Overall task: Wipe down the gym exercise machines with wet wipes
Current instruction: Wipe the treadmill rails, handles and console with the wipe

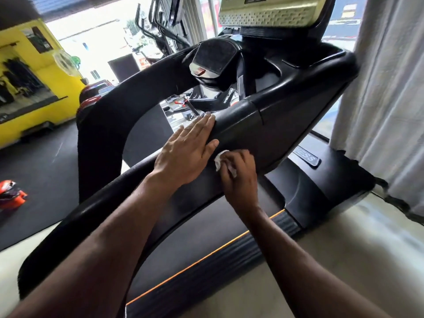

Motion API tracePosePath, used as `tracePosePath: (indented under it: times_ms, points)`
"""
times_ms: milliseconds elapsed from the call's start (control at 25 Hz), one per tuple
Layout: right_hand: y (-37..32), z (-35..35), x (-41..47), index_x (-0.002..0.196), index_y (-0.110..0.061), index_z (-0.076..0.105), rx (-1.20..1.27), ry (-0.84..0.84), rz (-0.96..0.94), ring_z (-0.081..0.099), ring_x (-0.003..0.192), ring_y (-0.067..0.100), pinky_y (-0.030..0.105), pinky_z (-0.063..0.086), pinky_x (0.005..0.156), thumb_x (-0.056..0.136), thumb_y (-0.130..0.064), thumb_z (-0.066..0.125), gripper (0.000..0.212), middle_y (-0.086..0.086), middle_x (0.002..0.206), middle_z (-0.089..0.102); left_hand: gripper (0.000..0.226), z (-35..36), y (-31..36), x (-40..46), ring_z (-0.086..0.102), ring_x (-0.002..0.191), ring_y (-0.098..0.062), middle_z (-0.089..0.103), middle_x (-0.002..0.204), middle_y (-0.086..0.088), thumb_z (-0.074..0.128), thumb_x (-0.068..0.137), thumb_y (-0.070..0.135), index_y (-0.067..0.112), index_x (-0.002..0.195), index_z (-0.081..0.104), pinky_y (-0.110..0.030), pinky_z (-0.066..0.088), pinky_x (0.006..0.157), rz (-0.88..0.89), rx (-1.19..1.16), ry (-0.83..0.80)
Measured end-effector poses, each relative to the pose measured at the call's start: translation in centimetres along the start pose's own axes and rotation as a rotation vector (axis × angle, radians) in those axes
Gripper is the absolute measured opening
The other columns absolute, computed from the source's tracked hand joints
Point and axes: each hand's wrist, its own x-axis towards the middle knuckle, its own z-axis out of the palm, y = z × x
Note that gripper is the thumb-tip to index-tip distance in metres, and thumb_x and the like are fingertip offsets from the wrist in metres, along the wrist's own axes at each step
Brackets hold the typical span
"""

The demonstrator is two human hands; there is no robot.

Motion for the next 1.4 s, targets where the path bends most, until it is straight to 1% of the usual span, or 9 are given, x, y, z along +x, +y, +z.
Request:
tracePosePath:
  times_ms: [160, 360, 440, 640, 840, 1040, 1200, 1280, 1400]
  points:
    - [4.5, -4.3, 6.5, 0.096, -0.007, 0.064, 0.014, 0.343, 0.231, 0.056, 0.091, 0.018, 0.028, 0.046, 0.084, 0.09, -0.003, 0.056, 0.011, 0.007, 0.099, 0.058, 0.065, 0.4, 0.8, 1.7, 0.008, 0.16, -0.011, 0.01, 0.174, 0.005, 0.018, 0.11, 0.052, 0.023, 0.167, 0.008, -0.041, 0.012, 0.131, 0.093, 0.056, -0.02]
    - [10.6, -9.3, 12.3, 0.098, -0.011, 0.062, -0.037, 0.493, 0.374, 0.057, 0.092, 0.016, 0.037, 0.05, 0.088, 0.091, -0.009, 0.053, 0.011, 0.008, 0.1, 0.062, 0.067, 0.7, 2.6, 5.1, 0.009, 0.161, -0.019, 0.008, 0.175, -0.001, 0.028, 0.108, 0.043, 0.014, 0.167, 0.013, -0.046, 0.018, 0.13, 0.356, 0.168, -0.032]
    - [12.0, -10.5, 13.6, 0.098, -0.012, 0.061, -0.062, 0.503, 0.375, 0.06, 0.093, 0.023, 0.042, 0.051, 0.088, 0.091, -0.012, 0.051, 0.013, 0.01, 0.1, 0.063, 0.067, 0.6, 2.9, 6.3, 0.005, 0.161, -0.017, 0.005, 0.175, 0.0, 0.027, 0.108, 0.044, 0.016, 0.167, 0.011, -0.047, 0.019, 0.129, 0.395, 0.148, -0.06]
    - [13.2, -12.2, 14.4, 0.095, -0.009, 0.062, -0.113, 0.432, 0.346, 0.059, 0.09, 0.019, 0.025, 0.047, 0.083, 0.09, -0.008, 0.053, 0.011, 0.011, 0.098, 0.064, 0.067, 0.8, 2.8, 6.7, 0.001, 0.161, -0.013, 0.003, 0.175, 0.005, 0.023, 0.107, 0.048, 0.021, 0.167, 0.009, -0.048, 0.02, 0.129, 0.39, 0.114, -0.061]
    - [10.1, -7.4, 4.7, 0.089, -0.009, 0.058, -0.072, 0.197, 0.207, 0.051, 0.08, 0.021, 0.028, 0.041, 0.074, 0.092, 0.002, 0.06, 0.011, 0.006, 0.089, 0.054, 0.067, 0.8, 2.9, 6.6, -0.001, 0.16, -0.011, 0.0, 0.175, 0.006, 0.022, 0.108, 0.049, 0.022, 0.167, 0.007, -0.045, 0.017, 0.13, 0.387, 0.106, -0.063]
    - [7.7, -3.3, -0.3, 0.087, -0.013, 0.059, -0.066, 0.112, 0.276, 0.05, 0.084, 0.018, 0.022, 0.037, 0.074, 0.088, 0.002, 0.066, 0.016, 0.0, 0.092, 0.053, 0.066, 0.7, 2.9, 6.4, -0.001, 0.16, -0.011, 0.0, 0.175, 0.005, 0.023, 0.109, 0.048, 0.021, 0.167, 0.007, -0.044, 0.017, 0.13, 0.386, 0.104, -0.069]
    - [10.1, -7.1, 5.5, 0.095, -0.011, 0.062, 0.016, 0.329, 0.314, 0.058, 0.087, 0.019, 0.029, 0.048, 0.079, 0.092, -0.006, 0.059, 0.007, 0.003, 0.095, 0.061, 0.064, 0.7, 2.8, 6.3, -0.002, 0.16, -0.011, 0.0, 0.175, 0.005, 0.026, 0.111, 0.045, 0.022, 0.167, 0.007, -0.042, 0.016, 0.131, 0.383, 0.088, -0.069]
    - [10.8, -9.1, 9.3, 0.1, -0.008, 0.062, -0.03, 0.417, 0.352, 0.056, 0.089, 0.014, 0.019, 0.046, 0.081, 0.094, -0.008, 0.054, 0.01, 0.005, 0.099, 0.061, 0.064, 0.7, 2.8, 6.3, -0.001, 0.16, -0.01, 0.0, 0.175, 0.006, 0.024, 0.11, 0.046, 0.022, 0.167, 0.007, -0.042, 0.016, 0.13, 0.381, 0.084, -0.064]
    - [9.6, -8.5, 9.2, 0.104, -0.007, 0.061, -0.064, 0.395, 0.349, 0.051, 0.09, 0.006, 0.009, 0.039, 0.081, 0.095, -0.006, 0.054, 0.012, 0.008, 0.102, 0.059, 0.064, 0.8, 2.8, 6.4, 0.0, 0.16, -0.009, 0.001, 0.175, 0.008, 0.022, 0.109, 0.047, 0.023, 0.167, 0.008, -0.043, 0.019, 0.13, 0.378, 0.087, -0.069]
